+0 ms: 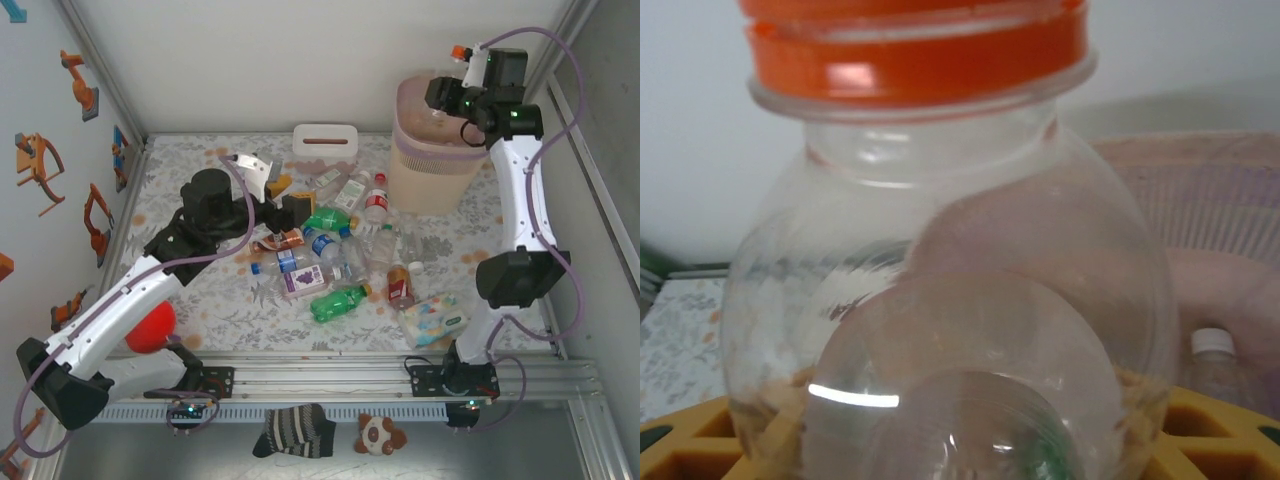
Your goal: Put the plastic bottles in the bin
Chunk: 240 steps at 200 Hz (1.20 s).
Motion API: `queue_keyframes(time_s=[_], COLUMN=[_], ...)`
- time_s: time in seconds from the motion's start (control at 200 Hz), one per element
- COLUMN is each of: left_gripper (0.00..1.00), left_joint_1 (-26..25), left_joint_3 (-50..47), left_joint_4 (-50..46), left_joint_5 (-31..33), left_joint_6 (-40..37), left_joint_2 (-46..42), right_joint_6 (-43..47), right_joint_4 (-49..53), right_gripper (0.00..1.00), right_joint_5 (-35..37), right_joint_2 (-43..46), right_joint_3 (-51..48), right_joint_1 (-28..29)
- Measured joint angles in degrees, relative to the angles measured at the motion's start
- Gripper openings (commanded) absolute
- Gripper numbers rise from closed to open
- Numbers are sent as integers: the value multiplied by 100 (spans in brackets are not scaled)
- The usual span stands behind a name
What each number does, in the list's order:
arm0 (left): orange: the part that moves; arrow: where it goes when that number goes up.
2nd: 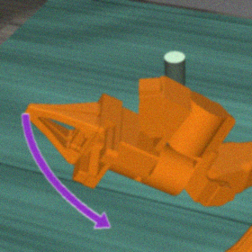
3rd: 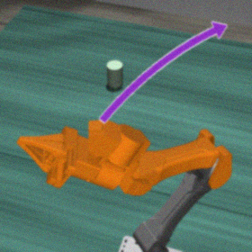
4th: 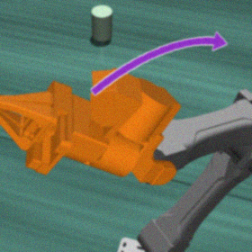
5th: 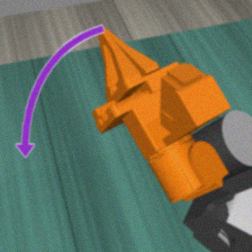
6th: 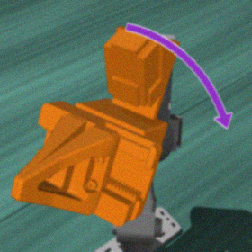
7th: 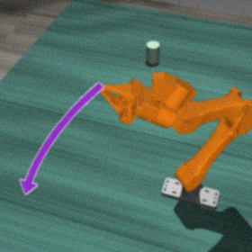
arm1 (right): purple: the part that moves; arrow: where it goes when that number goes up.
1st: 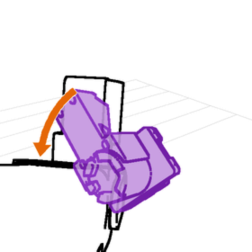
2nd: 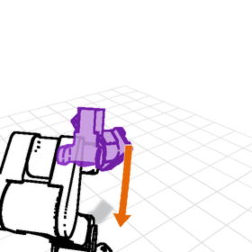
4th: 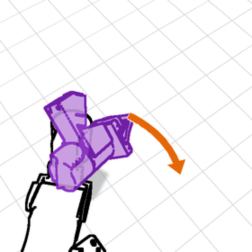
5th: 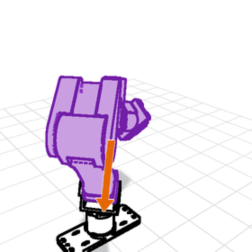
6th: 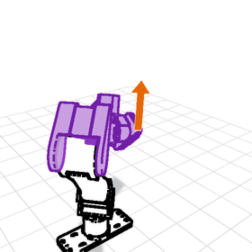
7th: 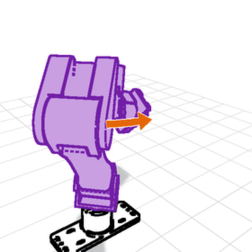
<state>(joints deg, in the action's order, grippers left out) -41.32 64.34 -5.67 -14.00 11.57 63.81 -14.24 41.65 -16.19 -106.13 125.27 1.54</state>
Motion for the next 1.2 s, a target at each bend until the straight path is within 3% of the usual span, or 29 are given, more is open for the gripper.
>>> queue_keyframes(time_s=[0.28, 0.891, 1.202], left_gripper=[76, 76, 76], left_joint_1=[0, 0, 0], left_joint_3=[0, 0, 0], left_joint_4=[-76, -136, -170], left_joint_5=[114, 116, 118], left_joint_6=[-31, -31, -31], left_joint_2=[-33, -20, 35], right_joint_6=[92, 579, 645], right_joint_4=[533, 1502, 1727], right_gripper=[57, 57, 64], right_joint_5=[-138, -647, -763], right_joint_2=[-979, -2337, -2929], right_joint_3=[527, 1078, 1290], right_joint_1=[-267, -280, -280])
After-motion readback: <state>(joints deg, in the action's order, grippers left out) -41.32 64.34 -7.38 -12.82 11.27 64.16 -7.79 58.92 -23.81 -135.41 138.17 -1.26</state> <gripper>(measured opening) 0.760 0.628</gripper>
